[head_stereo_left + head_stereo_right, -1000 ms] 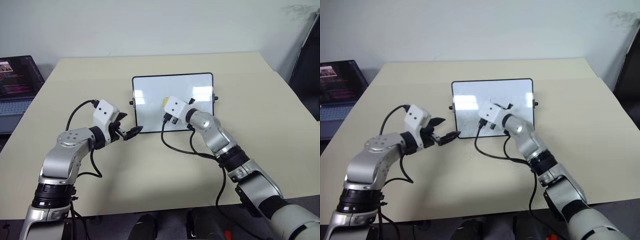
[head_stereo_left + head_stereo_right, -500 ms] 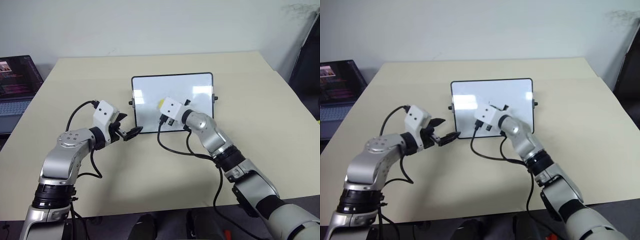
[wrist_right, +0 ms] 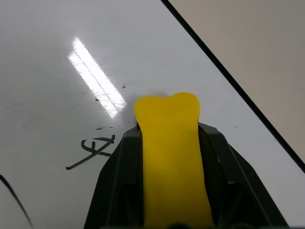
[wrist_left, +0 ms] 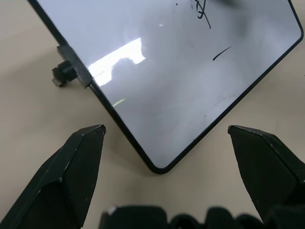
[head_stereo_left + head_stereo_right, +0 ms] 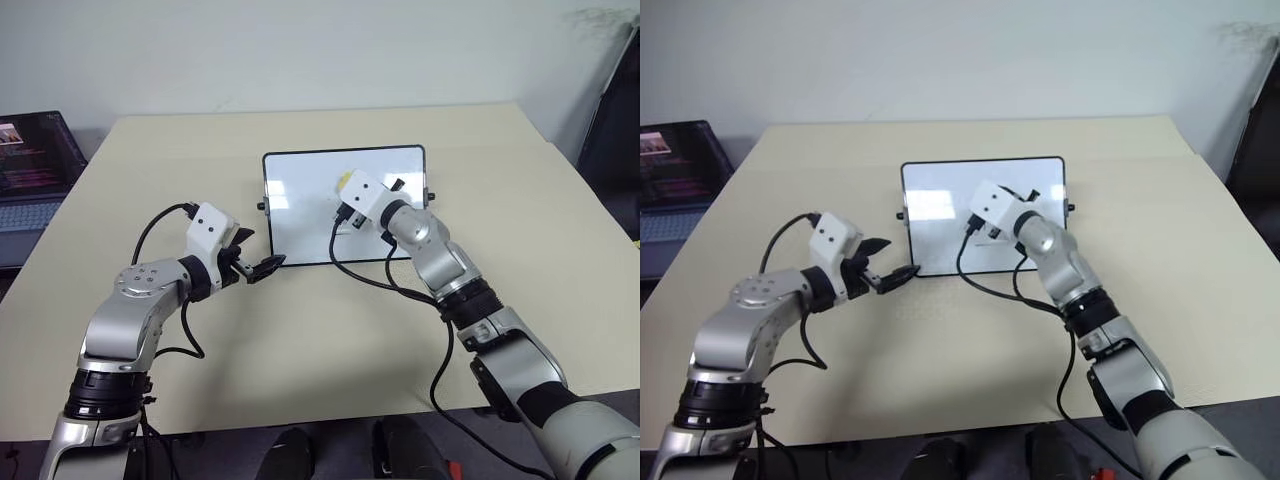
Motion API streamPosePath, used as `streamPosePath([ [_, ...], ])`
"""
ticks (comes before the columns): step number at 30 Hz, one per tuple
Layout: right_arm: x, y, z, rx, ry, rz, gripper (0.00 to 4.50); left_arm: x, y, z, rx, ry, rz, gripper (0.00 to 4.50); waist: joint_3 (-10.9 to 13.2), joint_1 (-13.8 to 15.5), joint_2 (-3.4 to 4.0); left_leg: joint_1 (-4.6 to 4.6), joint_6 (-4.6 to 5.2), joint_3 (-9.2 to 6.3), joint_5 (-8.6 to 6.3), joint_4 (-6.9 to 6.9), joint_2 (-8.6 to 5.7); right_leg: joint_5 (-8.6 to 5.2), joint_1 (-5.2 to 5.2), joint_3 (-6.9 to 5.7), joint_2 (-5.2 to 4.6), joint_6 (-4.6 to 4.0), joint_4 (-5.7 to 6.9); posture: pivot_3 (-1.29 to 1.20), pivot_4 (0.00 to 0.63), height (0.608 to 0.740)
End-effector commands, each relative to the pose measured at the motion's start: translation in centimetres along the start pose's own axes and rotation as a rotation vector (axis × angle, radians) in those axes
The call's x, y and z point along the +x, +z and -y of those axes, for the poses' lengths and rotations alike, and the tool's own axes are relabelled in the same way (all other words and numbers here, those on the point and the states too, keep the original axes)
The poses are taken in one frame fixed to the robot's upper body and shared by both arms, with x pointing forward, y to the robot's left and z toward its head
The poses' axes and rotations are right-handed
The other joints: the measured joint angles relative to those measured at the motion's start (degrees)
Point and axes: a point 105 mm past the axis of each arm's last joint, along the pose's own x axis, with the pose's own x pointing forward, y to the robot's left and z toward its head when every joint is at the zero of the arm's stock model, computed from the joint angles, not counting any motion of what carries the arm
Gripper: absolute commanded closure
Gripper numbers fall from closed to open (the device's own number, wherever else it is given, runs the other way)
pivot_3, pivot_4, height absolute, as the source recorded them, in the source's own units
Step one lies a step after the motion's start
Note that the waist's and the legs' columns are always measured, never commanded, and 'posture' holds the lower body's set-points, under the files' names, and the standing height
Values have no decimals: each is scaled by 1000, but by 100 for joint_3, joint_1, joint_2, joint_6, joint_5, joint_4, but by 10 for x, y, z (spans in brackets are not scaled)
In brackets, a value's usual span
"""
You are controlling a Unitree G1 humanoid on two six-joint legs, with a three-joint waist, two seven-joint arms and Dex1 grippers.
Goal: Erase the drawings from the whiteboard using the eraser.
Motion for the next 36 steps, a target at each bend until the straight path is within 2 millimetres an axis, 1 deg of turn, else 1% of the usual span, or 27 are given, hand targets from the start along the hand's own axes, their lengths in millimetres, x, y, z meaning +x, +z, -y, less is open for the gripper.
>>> streamPosePath([
  [1,0,11,-22,44,83,33,3307,0,12,3,29,-8,41,0,0,-4,0,0,0,0,0,0,1,0,0,1,0,0,0,0,150,740],
  [4,0,15,-39,74,145,39,3307,0,12,3,29,-10,41,0,0,-4,0,1,0,-2,0,0,2,0,0,0,0,-1,1,0,150,740],
  [6,0,16,-43,78,160,39,3307,0,12,3,29,-12,41,0,0,3,0,2,0,-2,0,1,2,1,0,0,1,-1,2,0,150,740],
  [8,1,16,-30,79,99,43,3307,0,12,4,28,-12,41,0,0,15,0,0,0,-4,0,2,1,1,0,-2,1,-1,2,0,150,740],
  [10,3,18,-11,80,17,57,3307,0,11,4,28,-11,40,0,0,19,0,0,0,-5,0,2,-1,1,0,-3,2,-1,1,0,150,740],
  [14,5,23,16,88,-101,88,3308,-1,11,4,26,-11,39,0,0,22,0,-1,-1,-6,0,2,-2,1,0,-4,2,-1,0,0,150,740],
  [16,7,22,22,90,-125,89,3308,-1,11,5,26,-11,38,0,0,20,0,-1,-1,-3,1,0,-1,1,-1,-2,2,-1,-1,0,150,740],
  [17,8,21,22,88,-123,86,3308,-1,11,5,26,-11,38,0,0,19,0,-1,-2,-2,1,-1,-1,1,-1,-2,2,-1,-1,0,150,740],
  [21,12,16,7,84,-70,72,3308,-1,11,5,26,-11,38,0,0,-10,0,-1,-1,4,0,-4,2,1,-4,4,1,-1,-2,0,150,740],
  [25,10,0,-28,55,82,18,3308,-1,11,5,26,-9,39,0,-1,-20,-1,2,0,7,-1,-4,4,1,-4,7,2,-1,0,0,150,740],
  [28,5,-7,-43,23,147,-6,3308,-1,11,5,26,-9,39,0,-2,-19,-2,5,1,5,-1,0,4,2,0,6,3,-1,2,0,150,740],
  [30,4,-7,-45,19,152,-4,3308,-1,11,5,26,-10,39,0,-2,-17,-2,6,1,4,-1,4,3,2,3,6,5,-1,3,0,150,740],
  [31,3,-6,-43,24,138,-1,3308,-1,11,5,26,-10,39,0,-2,-14,-2,9,1,2,0,6,3,2,7,5,7,-1,3,0,150,740],
  [33,3,-8,-26,31,68,0,3308,-1,11,5,26,-12,39,0,-2,-3,-2,10,0,0,1,7,3,3,9,4,10,-2,3,0,150,740],
  [34,1,-11,-16,32,33,-6,3308,-1,11,5,25,-14,39,0,-1,7,-2,11,-1,-1,1,7,3,4,9,3,10,-2,3,0,150,740],
  [36,-2,-18,-2,29,-9,-23,3308,-1,11,7,25,-23,35,0,-1,25,-2,10,-2,-3,2,7,3,5,9,1,10,-3,3,0,150,740],
])
